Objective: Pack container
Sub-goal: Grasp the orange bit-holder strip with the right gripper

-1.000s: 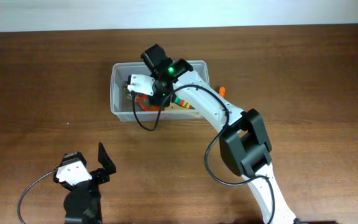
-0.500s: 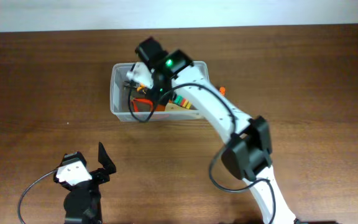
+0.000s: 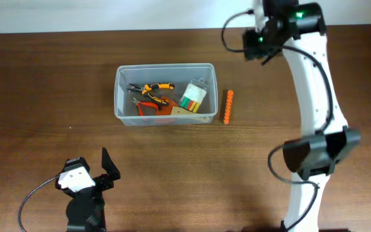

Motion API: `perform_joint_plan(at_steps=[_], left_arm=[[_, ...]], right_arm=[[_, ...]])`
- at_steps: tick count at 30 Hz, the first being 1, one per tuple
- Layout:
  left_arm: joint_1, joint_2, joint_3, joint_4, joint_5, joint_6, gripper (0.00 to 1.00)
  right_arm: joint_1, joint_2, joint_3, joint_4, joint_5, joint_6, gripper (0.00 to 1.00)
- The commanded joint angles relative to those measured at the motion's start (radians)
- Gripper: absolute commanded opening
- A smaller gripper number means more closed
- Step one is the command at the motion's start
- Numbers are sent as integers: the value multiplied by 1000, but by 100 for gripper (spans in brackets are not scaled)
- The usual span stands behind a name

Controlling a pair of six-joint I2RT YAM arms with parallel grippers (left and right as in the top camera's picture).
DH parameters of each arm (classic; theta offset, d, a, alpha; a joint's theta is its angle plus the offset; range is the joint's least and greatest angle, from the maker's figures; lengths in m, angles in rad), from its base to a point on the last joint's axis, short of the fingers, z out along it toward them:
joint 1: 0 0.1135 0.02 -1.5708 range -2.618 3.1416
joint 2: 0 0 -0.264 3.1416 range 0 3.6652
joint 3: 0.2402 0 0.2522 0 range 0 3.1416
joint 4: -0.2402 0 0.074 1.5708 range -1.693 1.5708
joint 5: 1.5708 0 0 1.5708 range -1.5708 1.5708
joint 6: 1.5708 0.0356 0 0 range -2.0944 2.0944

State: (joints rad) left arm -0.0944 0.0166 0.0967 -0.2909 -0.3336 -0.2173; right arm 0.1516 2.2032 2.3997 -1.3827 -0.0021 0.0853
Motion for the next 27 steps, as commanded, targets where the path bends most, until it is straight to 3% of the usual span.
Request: perform_joint_plan(at_steps=[1,7,11,19,20,21,23,25,27], left_arm=[[-4,-5,-4,-1,-4,9,99],[-4,-5,-4,-1,-4,9,99],[-4,-5,-4,-1,-3,9,99],[-4,-5,-4,-1,-4,9,99],[-4,-5,-4,-1,-4,9,99],[-4,-5,-4,-1,-4,9,99],[-4,-5,-4,-1,-4,9,99],[-4,-5,-4,-1,-3,9,99],[-4,-5,-4,-1,-4,9,99]], right_arm=[[10,55,-175,56,-46,171,57],[38,63,-466,244,-130,258,56],[45,63,-592,341,-135,321,50],[54,63,-676,398,-177,320,48],[58,63,-680,403,-177,320,44],[61,63,-687,412,-177,320,30],[64,63,-689,418,-174,320,22],[64,62,-687,427,-175,320,4],[64,59,-672,426,-174,312,4]])
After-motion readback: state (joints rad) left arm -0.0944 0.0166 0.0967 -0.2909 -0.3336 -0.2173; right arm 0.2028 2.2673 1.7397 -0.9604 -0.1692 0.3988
